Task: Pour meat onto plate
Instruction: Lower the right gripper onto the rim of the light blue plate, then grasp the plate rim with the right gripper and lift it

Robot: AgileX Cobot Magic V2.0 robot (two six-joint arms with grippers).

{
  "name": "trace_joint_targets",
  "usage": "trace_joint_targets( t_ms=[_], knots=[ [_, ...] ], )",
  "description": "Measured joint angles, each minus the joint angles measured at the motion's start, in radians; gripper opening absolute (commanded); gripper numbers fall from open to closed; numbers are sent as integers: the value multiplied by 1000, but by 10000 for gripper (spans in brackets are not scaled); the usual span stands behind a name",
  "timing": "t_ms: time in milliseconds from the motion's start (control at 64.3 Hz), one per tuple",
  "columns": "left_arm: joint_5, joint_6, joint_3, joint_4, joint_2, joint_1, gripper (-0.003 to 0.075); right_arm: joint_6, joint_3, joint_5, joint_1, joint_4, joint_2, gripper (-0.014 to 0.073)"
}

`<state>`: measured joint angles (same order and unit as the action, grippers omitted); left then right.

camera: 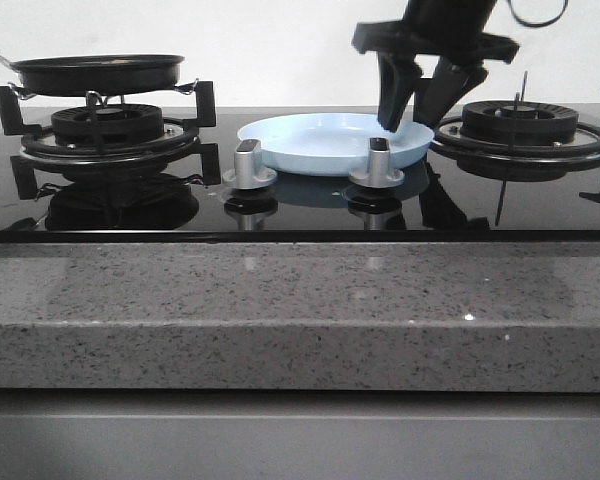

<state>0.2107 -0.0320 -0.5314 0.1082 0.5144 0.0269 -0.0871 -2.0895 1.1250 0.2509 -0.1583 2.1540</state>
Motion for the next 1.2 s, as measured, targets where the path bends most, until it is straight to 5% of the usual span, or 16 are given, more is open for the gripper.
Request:
trace_joint_targets(
  t_ms=[264,528,1197],
  knots=[
    [0,0,0,0,0,0,657,-1,-33,21,0,0,40,351],
    [0,0,0,0,0,0,657,-1,-37,23,-2,-2,43,-74],
    [-2,0,0,0,0,0,657,34,-242,126,-2,-16,9,-60]
  ],
)
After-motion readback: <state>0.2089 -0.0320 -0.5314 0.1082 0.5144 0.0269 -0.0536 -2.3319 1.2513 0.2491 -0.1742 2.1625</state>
